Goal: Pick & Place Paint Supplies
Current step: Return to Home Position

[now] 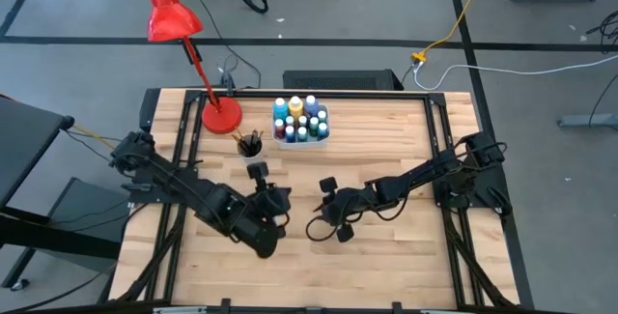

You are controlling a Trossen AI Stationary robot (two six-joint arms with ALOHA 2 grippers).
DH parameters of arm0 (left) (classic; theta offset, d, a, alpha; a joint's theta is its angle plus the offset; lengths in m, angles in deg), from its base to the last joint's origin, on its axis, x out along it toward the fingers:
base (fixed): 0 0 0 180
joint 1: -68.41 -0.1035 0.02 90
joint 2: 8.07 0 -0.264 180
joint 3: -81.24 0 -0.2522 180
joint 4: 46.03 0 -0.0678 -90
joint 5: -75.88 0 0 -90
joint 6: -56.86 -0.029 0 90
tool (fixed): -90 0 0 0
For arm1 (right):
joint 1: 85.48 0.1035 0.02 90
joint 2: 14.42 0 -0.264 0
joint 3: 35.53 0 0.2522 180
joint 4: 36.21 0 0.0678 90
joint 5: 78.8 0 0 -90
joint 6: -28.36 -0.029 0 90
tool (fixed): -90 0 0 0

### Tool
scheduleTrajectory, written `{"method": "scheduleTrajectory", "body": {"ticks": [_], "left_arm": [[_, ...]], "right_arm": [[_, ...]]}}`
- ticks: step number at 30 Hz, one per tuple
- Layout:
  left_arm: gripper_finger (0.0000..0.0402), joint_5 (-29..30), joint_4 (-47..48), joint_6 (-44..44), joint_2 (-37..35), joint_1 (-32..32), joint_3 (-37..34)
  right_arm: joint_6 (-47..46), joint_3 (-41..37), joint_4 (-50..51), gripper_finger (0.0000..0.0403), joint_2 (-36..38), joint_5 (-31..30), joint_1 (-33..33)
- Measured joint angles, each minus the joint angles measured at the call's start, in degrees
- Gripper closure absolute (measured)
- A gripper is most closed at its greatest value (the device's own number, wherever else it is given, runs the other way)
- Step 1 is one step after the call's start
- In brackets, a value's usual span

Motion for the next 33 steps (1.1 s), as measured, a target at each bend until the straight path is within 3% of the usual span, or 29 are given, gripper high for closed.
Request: {"method": "scheduleTrajectory", "body": {"ticks": [4,9,17,22,27,33], "left_arm": [[0.0388,-2.95,-1.29,-6.09,0.00,1.24,3.21],[0.0394,-4.83,-1.24,-10.11,0.00,1.91,7.83],[0.0388,-4.80,0.31,-15.43,-2.18,4.58,14.64],[0.0393,-4.39,0.54,-14.55,-7.62,6.71,14.67],[0.0389,-1.94,0.47,-14.92,-12.96,9.07,14.60],[0.0384,-3.67,0.38,-13.36,-19.09,9.77,10.70]], "right_arm": [[-0.05,-0.02,-2.01,0.0346,0.00,5.53,0.16],[-0.08,-0.02,-4.62,0.0397,0.70,5.50,0.76],[-6.49,-0.02,-2.03,0.0399,8.86,2.20,2.52],[-9.93,-0.02,2.97,0.0396,17.13,1.20,3.97],[-11.60,-0.02,7.99,0.0395,25.83,-5.14,4.93],[-9.09,-0.02,11.93,0.0395,35.54,-4.47,4.79]]}}
